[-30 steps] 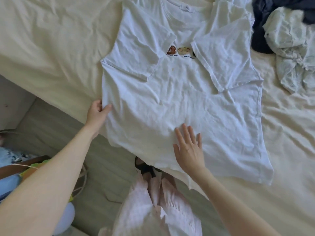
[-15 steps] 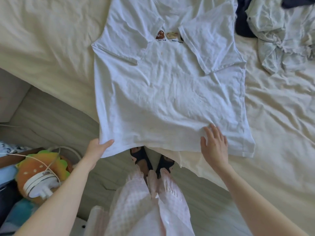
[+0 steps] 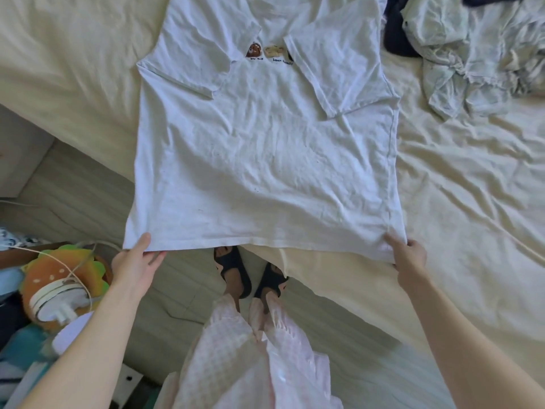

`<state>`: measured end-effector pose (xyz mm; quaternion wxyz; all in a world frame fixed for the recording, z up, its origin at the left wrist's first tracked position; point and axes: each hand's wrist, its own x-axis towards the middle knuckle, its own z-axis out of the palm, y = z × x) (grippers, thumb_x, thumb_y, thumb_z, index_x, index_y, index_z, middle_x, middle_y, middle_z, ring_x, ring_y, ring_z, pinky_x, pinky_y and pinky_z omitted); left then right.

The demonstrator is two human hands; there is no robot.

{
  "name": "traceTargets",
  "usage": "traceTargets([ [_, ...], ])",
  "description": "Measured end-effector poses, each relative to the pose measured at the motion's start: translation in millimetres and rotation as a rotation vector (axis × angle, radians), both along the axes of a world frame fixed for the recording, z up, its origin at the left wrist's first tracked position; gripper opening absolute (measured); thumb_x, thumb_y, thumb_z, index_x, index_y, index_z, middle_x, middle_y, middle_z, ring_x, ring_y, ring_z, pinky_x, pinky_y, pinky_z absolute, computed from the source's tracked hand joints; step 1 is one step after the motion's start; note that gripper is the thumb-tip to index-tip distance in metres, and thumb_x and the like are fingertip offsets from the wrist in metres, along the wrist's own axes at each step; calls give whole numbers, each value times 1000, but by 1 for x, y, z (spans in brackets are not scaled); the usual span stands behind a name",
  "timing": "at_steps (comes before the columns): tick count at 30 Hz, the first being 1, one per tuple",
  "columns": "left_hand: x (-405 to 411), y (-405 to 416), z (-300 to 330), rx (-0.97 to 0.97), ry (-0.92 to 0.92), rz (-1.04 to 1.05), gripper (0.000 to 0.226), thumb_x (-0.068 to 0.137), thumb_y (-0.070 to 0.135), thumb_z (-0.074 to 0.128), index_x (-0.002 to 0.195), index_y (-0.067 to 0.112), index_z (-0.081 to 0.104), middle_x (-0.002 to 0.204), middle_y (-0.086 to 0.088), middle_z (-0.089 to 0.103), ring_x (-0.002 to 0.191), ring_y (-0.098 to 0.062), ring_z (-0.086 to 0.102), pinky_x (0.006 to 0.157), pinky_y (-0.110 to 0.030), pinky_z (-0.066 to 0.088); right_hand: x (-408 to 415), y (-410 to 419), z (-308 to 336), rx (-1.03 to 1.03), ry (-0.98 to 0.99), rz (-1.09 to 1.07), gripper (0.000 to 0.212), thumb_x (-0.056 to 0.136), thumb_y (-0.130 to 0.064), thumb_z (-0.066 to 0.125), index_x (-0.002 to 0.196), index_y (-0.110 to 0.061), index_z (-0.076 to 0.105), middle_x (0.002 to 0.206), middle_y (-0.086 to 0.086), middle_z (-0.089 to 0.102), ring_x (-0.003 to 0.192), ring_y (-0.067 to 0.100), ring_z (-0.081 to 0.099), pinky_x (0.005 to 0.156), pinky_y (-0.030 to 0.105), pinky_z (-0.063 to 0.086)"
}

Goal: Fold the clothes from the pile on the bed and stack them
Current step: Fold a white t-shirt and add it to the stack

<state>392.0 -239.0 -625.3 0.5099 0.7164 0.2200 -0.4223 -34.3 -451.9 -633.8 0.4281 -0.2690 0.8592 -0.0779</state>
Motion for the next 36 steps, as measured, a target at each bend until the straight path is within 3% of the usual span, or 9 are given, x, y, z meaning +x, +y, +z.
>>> traceTargets([
  [9, -12, -1, 43, 20, -100, 194, 21, 94, 10, 56, 114, 7, 54, 117, -7, 60, 101, -21, 59, 96, -40, 47, -19, 33, 34, 2, -571, -547, 26, 91, -12, 60, 115, -8, 50, 95, 6, 62, 83, 18, 62, 70, 34, 55],
  [13, -14, -5, 81, -4, -132, 194, 22, 95, 9, 54, 117, 6, 51, 123, -9, 57, 104, -21, 57, 99, -40, 45, -10, 25, 75, -79, -605, -631, 24, 93, -10, 57, 117, -10, 51, 72, 1, 69, 63, 12, 67, 65, 26, 58],
  [17, -17, -1, 114, -27, -91, 240, 18, 94, 11, 55, 112, 7, 52, 128, -8, 54, 118, -21, 52, 106, -38, 39, -17, 25, 114, -131, -544, -730, 24, 88, -5, 64, 110, -5, 56, 101, 7, 64, 73, 14, 62, 66, 30, 54],
  [20, -25, 16, 132, -21, -41, 257, 5, 96, 11, 53, 100, 9, 52, 137, -8, 50, 126, -19, 48, 109, -33, 35, -30, 41, 135, -124, -500, -787, 41, 87, -5, 65, 126, -4, 52, 112, 8, 64, 72, 13, 61, 58, 27, 53],
  [22, -30, 27, 139, -11, -12, 235, 10, 97, 11, 49, 87, 12, 49, 140, -10, 47, 128, -20, 46, 109, -33, 34, -37, 50, 144, -110, -506, -799, 43, 88, -6, 63, 130, -5, 50, 97, 6, 64, 67, 12, 61, 49, 24, 55],
  [24, -33, 31, 146, -40, -5, 212, 10, 99, 12, 45, 96, 5, 51, 141, -14, 45, 130, -22, 44, 110, -33, 34, -39, 54, 151, -100, -548, -794, 37, 91, -7, 59, 128, -5, 51, 85, 4, 60, 62, 13, 63, 48, 21, 55],
  [27, -30, 20, 161, -94, -19, 172, 21, 101, 13, 41, 115, -1, 48, 142, -16, 44, 130, -23, 44, 110, -33, 34, -33, 44, 162, -120, -634, -803, 20, 95, -9, 54, 114, -6, 55, 84, 3, 58, 70, 13, 59, 51, 21, 56],
  [31, -23, -11, 185, -156, -37, 181, 16, 99, 9, 43, 86, 4, 50, 138, -18, 48, 123, -24, 51, 101, -30, 42, -22, 18, 179, -164, -746, -795, 14, 95, -9, 52, 82, -5, 53, 84, 1, 57, 71, 12, 59, 44, 22, 54],
  [36, -4, -45, 205, -245, -103, 284, 10, 97, 4, 44, 90, 1, 51, 134, -20, 50, 122, -26, 52, 100, -28, 43, -18, -18, 204, -195, -758, -848, 16, 91, -11, 60, 78, -4, 55, 76, -2, 60, 49, 9, 64, 42, 21, 52],
])
